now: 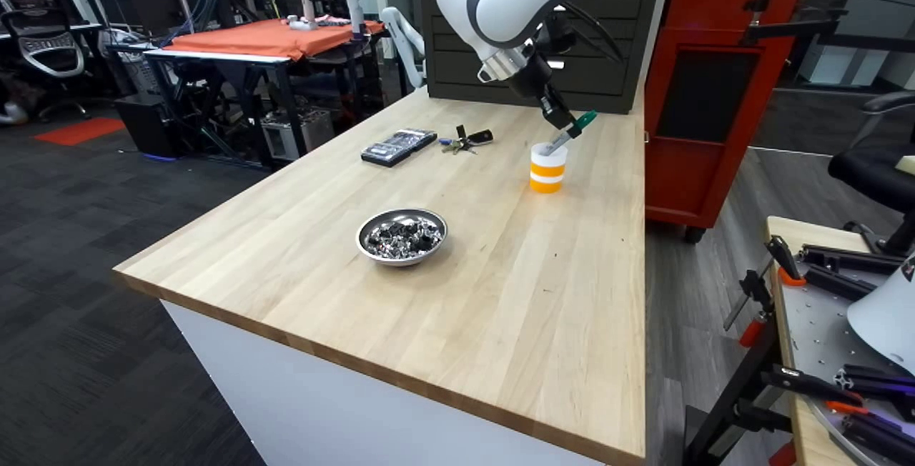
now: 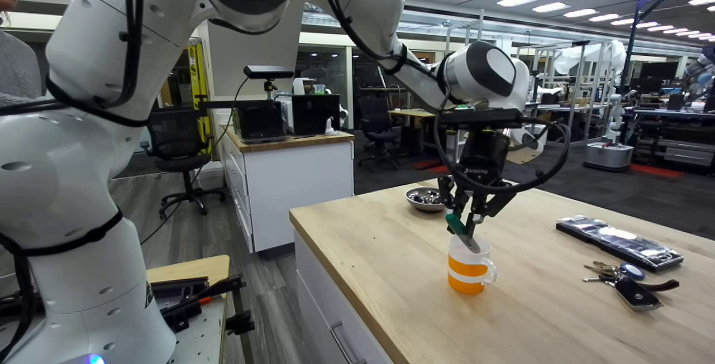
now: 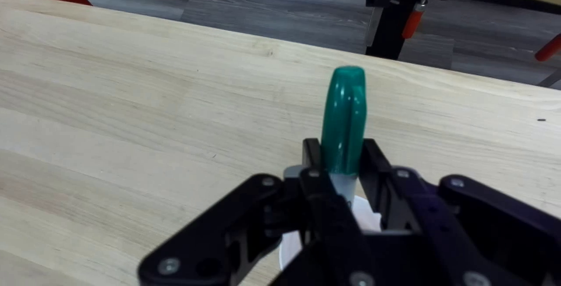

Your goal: Place the marker in the mug

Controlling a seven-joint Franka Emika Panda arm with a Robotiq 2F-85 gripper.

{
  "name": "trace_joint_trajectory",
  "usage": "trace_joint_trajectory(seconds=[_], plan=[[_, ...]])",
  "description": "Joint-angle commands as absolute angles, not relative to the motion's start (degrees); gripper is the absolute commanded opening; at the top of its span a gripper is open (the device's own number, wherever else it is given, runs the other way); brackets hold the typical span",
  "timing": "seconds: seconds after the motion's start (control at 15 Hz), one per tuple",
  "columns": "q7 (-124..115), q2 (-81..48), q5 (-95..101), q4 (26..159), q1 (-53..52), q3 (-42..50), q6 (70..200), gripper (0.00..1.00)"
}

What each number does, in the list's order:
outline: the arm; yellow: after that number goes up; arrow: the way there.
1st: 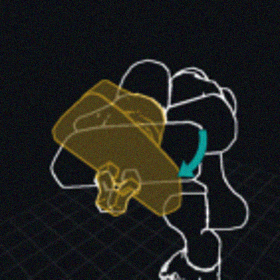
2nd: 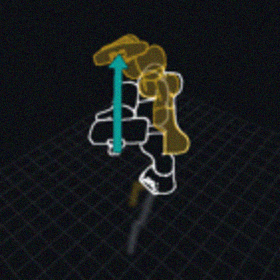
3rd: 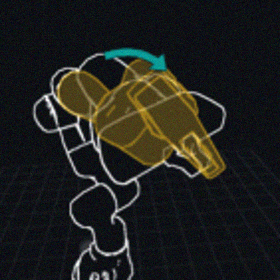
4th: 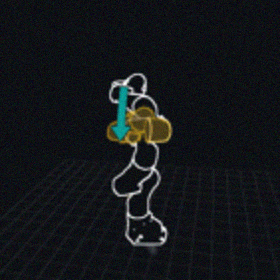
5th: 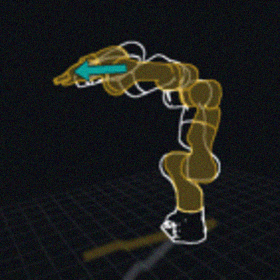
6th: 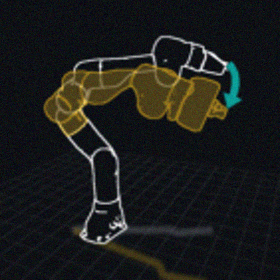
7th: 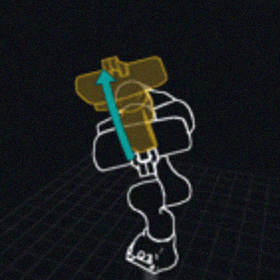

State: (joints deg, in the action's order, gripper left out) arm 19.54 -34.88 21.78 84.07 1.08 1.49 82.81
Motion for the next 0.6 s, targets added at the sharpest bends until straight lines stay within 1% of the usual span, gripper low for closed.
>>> trace_joint_trajectory(seconds=[0.0,0.07,0.13,0.2,0.33,0.53], plan=[[22.42,-39.58,23.25,77.47,0.5,0.9,77.52,0.06],[22.93,-40.33,23.35,76.56,0.4,0.79,76.85,0.06],[23.55,-40.9,23.55,75.78,0.3,0.73,75.91,0.5],[24.18,-41.38,23.81,75.11,0.21,0.67,75.15,0.51],[24.83,-41.7,24.27,74.19,0.15,0.63,74.24,0.62],[25.02,-41.04,24.45,73.66,0.27,0.58,73.95,0.83]])
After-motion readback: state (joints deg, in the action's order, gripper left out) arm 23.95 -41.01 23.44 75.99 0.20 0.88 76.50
